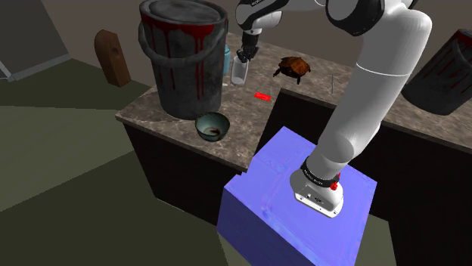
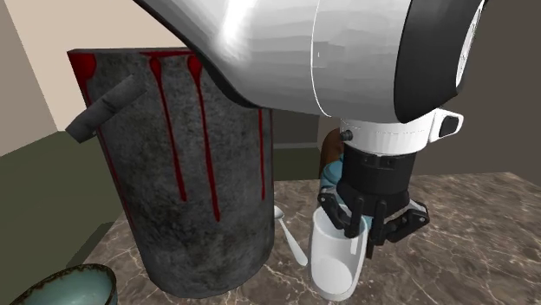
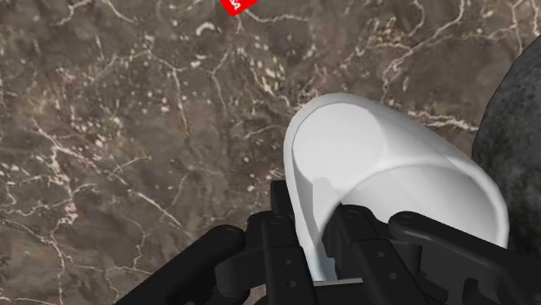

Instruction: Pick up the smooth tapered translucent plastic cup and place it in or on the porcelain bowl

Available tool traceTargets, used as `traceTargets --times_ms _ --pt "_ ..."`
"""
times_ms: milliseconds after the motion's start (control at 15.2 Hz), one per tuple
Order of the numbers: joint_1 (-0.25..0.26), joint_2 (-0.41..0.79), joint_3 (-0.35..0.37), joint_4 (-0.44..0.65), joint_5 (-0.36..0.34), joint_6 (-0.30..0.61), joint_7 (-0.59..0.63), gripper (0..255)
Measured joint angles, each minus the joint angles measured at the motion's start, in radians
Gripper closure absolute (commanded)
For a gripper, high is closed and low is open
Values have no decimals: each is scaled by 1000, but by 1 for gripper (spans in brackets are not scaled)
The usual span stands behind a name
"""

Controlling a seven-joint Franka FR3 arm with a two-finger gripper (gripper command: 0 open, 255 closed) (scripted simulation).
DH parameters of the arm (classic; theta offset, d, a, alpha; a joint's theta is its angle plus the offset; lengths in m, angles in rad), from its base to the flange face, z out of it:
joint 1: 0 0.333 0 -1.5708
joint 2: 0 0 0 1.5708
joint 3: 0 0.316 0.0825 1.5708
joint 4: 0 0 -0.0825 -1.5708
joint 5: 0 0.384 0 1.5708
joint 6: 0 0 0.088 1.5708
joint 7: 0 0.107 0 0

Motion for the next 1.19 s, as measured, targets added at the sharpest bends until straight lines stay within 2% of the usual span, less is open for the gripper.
traceTargets --times_ms 1188 --pt "3 -70 -5 158 -21 -225 8 255"
